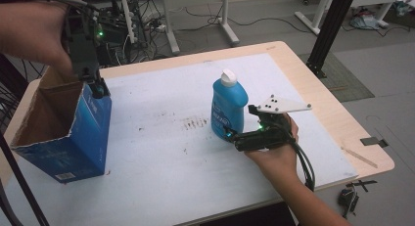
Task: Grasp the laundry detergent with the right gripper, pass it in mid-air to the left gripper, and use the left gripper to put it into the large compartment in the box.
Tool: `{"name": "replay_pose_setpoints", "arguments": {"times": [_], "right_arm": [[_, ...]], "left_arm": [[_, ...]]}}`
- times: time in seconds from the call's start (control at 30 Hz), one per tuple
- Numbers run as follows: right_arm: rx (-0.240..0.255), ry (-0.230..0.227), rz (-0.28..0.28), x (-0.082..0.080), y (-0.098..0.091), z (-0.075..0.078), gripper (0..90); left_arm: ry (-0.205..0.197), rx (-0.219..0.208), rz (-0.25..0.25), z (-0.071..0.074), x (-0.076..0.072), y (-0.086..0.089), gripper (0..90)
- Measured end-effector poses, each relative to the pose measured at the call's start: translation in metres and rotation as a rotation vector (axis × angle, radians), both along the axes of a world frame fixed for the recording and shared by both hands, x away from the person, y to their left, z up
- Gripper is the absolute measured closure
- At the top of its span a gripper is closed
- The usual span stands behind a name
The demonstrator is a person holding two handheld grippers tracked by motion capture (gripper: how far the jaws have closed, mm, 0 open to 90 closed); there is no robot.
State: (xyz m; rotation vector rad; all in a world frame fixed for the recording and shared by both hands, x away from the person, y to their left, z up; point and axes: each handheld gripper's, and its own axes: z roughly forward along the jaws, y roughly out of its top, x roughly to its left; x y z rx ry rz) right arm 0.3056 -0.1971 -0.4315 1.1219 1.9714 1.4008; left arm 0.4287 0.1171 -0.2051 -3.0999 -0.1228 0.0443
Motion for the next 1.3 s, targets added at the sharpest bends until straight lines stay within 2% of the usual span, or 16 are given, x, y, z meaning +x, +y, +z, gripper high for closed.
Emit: {"name": "replay_pose_setpoints", "arguments": {"times": [0.6,0.97,1.07,1.17,1.23,1.3], "right_arm": [[0.014,0.014,0.002,0.02,0.011,-0.013,1.0],[-0.008,0.009,0.004,0.025,0.019,-0.015,1.1],[-0.018,0.024,0.002,0.027,0.02,-0.017,3.6],[-0.026,0.018,0.001,0.027,0.02,-0.017,5.2],[-0.023,0.015,0.005,0.027,0.02,-0.016,12.7],[-0.023,0.011,0.007,0.027,0.02,-0.016,13.0]], "left_arm": [[0.002,0.003,0.007,0.0,0.0,0.003,1.7],[0.002,0.008,0.009,-0.002,0.0,0.007,1.7],[0.005,0.006,0.014,-0.002,0.0,0.009,1.7],[0.005,0.005,0.014,-0.003,0.0,0.01,1.7],[0.007,0.008,0.016,-0.003,0.0,0.009,1.7],[0.007,0.008,0.011,-0.003,0.0,0.009,1.7]]}}
